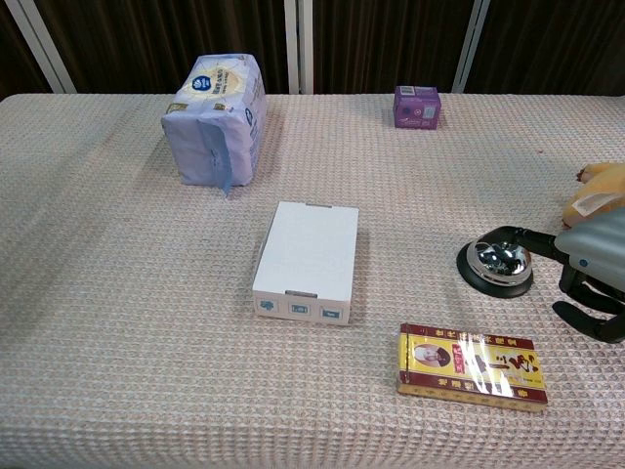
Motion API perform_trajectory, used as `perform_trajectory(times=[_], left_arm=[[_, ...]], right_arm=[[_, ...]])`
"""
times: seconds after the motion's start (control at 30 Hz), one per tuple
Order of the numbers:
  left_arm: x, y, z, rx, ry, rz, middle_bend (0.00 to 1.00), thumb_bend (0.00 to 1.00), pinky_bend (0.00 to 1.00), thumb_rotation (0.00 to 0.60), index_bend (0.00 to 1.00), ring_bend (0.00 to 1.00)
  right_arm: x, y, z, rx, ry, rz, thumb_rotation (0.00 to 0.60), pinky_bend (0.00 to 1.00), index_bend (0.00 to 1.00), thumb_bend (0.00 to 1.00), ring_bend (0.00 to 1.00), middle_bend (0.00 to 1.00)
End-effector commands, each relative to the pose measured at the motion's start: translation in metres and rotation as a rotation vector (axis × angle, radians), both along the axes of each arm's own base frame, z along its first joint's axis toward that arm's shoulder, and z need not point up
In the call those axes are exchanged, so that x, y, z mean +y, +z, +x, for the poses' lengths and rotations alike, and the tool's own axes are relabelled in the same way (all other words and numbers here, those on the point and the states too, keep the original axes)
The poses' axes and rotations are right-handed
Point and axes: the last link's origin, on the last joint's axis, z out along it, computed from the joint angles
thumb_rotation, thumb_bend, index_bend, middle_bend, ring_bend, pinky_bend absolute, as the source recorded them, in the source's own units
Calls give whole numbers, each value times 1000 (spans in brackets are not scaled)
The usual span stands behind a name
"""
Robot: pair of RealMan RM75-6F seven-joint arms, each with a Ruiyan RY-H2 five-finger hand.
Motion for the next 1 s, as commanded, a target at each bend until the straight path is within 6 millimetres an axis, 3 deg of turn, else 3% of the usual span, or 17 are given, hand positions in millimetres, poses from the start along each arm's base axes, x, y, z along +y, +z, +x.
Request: perform_trajectory(times=[0.03, 0.47, 0.67, 1.0], left_arm=[[0, 0, 0, 0, 0, 0, 47, 78, 221, 483, 131, 71], [0, 3, 2, 0, -4, 3, 48, 77, 222, 483, 131, 71], [1, 0, 0, 9, 15, -21, 161, 78, 222, 484, 124, 71], [4, -3, 3, 14, 11, -28, 149, 78, 222, 482, 122, 71]], right_arm=[[0, 0, 0, 0, 0, 0, 600, 614, 0, 435, 778, 852], [1, 4, 3, -21, 3, -11, 600, 614, 0, 435, 778, 852], [2, 10, 1, -33, -6, -23, 600, 614, 0, 434, 778, 853], [2, 14, -8, -32, -35, -39, 600, 614, 0, 429, 778, 853]])
